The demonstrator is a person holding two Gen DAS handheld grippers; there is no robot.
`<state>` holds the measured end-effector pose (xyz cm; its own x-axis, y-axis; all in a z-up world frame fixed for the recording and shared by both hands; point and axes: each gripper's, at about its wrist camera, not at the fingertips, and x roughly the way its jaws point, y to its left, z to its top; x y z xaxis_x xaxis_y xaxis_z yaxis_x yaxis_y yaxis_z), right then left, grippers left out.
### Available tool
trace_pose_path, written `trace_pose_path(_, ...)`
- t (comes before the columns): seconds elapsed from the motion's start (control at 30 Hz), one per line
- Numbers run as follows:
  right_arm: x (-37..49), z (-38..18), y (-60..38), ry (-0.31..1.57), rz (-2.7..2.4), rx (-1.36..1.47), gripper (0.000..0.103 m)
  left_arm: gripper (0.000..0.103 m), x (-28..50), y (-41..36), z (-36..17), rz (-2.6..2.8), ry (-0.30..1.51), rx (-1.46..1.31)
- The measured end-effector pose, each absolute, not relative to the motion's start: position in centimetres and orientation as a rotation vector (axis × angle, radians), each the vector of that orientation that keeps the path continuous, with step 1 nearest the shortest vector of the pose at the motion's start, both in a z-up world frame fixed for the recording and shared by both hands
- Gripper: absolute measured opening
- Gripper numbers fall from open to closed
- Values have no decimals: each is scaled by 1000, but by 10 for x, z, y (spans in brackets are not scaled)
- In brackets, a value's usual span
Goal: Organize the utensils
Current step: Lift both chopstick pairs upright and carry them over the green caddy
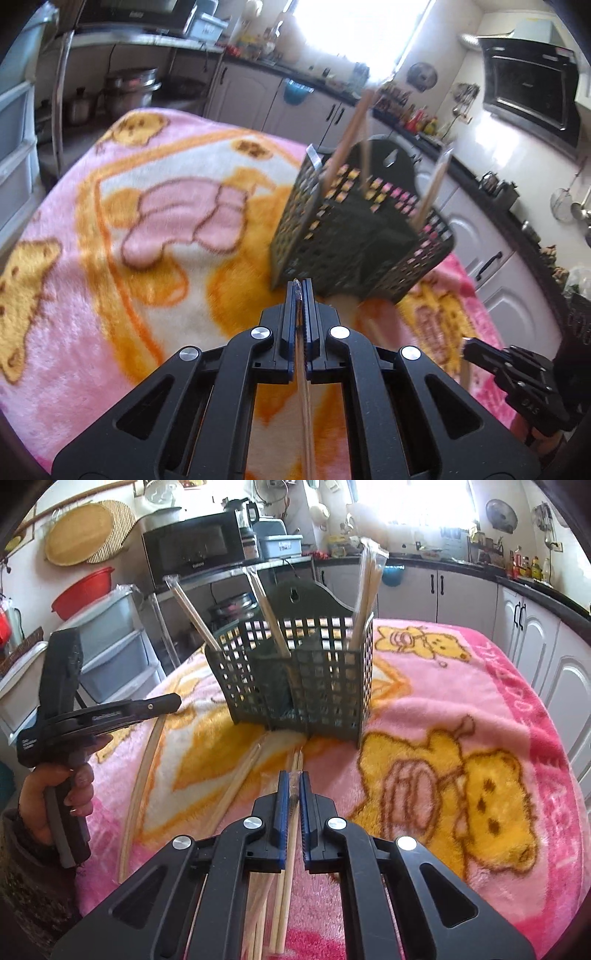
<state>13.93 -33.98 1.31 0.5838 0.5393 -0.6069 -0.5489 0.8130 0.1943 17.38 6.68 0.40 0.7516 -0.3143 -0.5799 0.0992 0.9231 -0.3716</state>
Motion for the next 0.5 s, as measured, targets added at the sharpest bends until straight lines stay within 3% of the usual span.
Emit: trace_pose_path(0.5, 135, 67, -331, 543, 688, -19, 5, 1, 158, 42, 61, -300, 555, -294)
